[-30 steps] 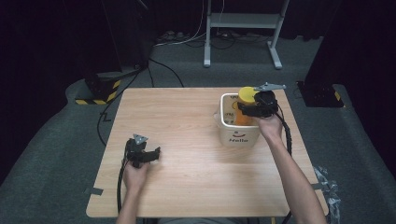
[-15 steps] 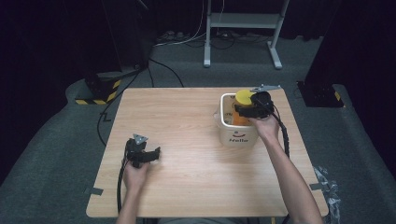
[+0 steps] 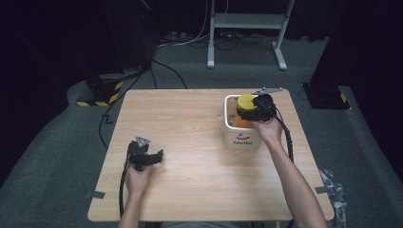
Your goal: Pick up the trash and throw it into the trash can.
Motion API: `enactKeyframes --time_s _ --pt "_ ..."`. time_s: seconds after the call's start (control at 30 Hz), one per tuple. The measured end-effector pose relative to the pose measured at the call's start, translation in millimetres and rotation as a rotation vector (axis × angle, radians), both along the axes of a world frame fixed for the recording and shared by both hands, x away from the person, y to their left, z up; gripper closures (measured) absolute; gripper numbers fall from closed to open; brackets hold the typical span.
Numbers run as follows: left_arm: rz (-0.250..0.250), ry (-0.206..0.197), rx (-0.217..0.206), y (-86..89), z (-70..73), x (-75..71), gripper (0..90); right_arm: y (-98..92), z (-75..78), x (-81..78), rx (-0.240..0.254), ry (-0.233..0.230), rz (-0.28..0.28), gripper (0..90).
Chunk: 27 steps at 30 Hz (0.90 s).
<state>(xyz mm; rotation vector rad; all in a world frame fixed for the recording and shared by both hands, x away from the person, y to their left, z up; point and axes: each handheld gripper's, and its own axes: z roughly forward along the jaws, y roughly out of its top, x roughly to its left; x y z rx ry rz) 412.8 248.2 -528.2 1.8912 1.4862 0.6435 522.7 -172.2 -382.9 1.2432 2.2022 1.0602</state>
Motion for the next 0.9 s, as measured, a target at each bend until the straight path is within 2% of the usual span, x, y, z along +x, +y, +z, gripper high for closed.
enactKeyframes --time_s 0.5,0.7,0.9 --pt "0.000 0.000 0.000 0.0 0.0 0.0 19.3 -0.6 -4.8 3.2 -0.008 0.035 0.001 16.9" --pt "0.000 0.000 0.000 0.0 0.0 0.0 19.2 -7.8 -5.7 -0.3 0.024 0.020 0.000 16.0" --pt "0.000 0.000 0.000 0.0 0.0 0.0 19.3 -13.5 1.3 -4.7 0.050 -0.006 -0.002 15.6"
